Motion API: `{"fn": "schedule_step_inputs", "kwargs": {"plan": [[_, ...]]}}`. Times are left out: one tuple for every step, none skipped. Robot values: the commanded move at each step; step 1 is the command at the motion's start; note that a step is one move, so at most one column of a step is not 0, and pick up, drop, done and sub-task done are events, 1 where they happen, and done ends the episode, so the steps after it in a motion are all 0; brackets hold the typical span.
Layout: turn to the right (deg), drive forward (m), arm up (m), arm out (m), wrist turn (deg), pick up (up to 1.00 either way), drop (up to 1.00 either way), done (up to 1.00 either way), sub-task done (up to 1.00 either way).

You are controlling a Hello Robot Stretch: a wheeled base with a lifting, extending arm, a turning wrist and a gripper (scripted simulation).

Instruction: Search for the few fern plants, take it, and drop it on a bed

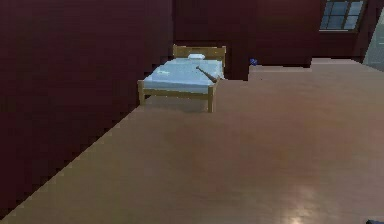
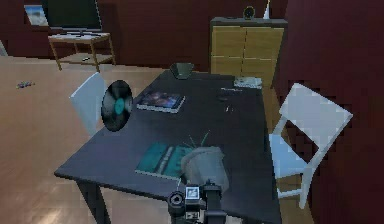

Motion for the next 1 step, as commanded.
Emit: {"fn": "schedule_step_inputs", "kwargs": {"plan": [[0.0, 0.00, 0.00, 0.00, 0.0, 1.00, 0.00, 0.00, 0.00]]}}
